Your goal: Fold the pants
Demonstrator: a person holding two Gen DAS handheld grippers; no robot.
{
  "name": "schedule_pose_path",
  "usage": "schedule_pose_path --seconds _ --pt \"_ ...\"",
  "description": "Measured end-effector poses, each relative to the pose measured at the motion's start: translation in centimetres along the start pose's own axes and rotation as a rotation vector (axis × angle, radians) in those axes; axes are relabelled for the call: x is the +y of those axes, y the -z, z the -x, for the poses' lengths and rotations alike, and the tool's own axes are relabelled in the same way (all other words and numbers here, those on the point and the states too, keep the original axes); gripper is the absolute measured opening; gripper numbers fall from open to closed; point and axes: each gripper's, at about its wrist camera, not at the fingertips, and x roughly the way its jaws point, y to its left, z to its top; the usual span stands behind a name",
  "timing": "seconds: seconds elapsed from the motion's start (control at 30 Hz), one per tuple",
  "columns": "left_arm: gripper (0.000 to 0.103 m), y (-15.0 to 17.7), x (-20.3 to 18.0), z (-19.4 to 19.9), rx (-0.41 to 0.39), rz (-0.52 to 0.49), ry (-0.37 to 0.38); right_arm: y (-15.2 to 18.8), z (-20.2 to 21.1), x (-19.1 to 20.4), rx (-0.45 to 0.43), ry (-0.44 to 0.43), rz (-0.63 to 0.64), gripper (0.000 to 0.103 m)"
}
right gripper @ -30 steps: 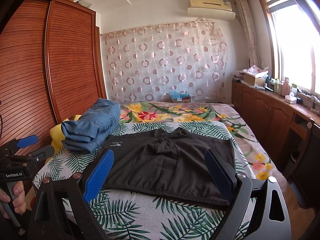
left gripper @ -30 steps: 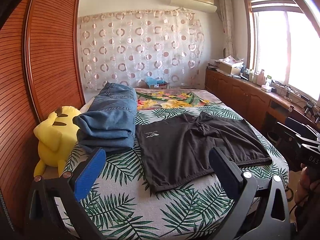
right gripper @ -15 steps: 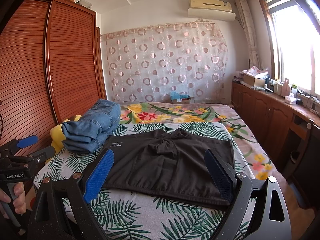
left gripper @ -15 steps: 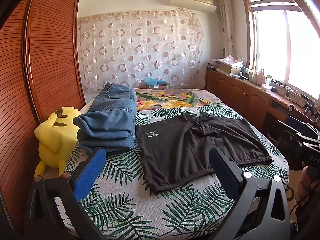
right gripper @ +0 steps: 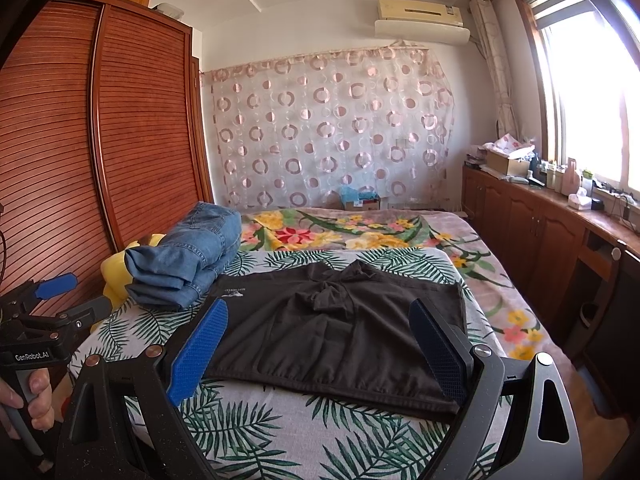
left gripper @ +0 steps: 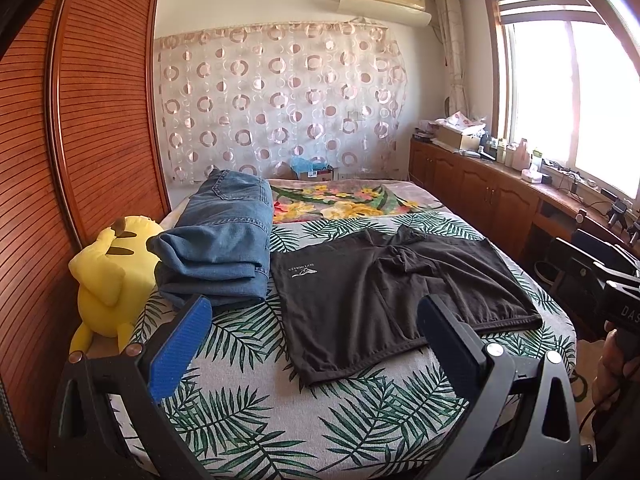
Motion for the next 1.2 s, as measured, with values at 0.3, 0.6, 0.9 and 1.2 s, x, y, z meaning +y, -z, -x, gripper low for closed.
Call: schedule_pose_path --seconds 0.3,0.6,0.9,1.2 --pt "0.103 -0.1 -0.3 0.2 -0.007 -0.011 0.0 0.0 0.0 0.0 0.0 0.001 0.0 0.093" --pt "0.103 -0.1 -0.3 0.0 0.006 -0.013 -0.001 0.1 -0.1 -0.3 0.009 -0.001 -0.008 0.093" --pt "0.103 1.8 0.5 -3.0 0.066 -0.006 0.01 0.7 -1.2 -1.2 0.032 0.025 -0.002 0.091" --pt "0.103 3.8 0.9 -6.0 0.167 -0.016 0.038 1.1 -3.0 -1.9 0.075 0.046 0.002 0.086"
